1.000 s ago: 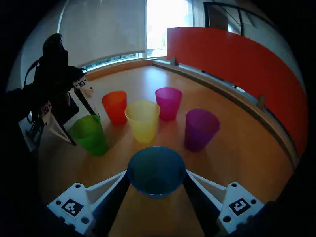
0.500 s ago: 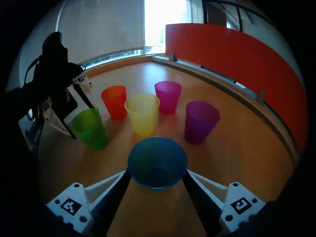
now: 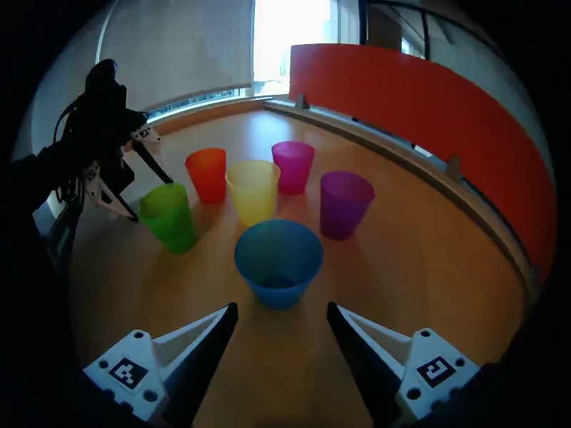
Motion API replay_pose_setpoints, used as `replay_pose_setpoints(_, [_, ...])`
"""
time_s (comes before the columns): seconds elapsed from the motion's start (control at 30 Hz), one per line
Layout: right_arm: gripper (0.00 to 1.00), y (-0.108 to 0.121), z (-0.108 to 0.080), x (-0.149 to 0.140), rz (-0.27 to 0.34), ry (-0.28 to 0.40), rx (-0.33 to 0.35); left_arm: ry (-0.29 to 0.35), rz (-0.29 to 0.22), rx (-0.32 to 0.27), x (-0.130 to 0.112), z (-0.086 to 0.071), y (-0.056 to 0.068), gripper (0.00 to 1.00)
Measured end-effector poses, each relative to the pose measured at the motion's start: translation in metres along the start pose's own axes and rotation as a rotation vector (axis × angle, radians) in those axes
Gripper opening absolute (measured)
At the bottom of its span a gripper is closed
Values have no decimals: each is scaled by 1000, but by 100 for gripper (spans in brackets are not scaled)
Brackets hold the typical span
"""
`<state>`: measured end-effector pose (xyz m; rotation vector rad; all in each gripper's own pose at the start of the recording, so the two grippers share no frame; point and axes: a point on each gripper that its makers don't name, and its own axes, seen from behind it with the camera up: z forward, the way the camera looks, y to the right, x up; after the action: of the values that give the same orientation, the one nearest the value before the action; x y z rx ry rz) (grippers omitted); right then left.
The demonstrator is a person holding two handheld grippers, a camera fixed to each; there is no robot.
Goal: Pour water
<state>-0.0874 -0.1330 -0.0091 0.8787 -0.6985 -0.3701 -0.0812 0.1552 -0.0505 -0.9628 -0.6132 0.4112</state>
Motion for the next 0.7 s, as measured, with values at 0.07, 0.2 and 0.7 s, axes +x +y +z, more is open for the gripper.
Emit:
replay_pose_setpoints(0.07, [97, -1, -7, -4, 3, -1, -10, 2, -8, 13, -3, -5, -1, 97])
replay_pose_setpoints(0.2, [97, -3, -20, -12, 12, 2, -30, 7, -22, 38, -9, -17, -3, 97])
replay_pose_setpoints(0.7, [97, -5, -54, -12, 142, 108, -139, 79, -107, 154, -14, -48, -14, 98])
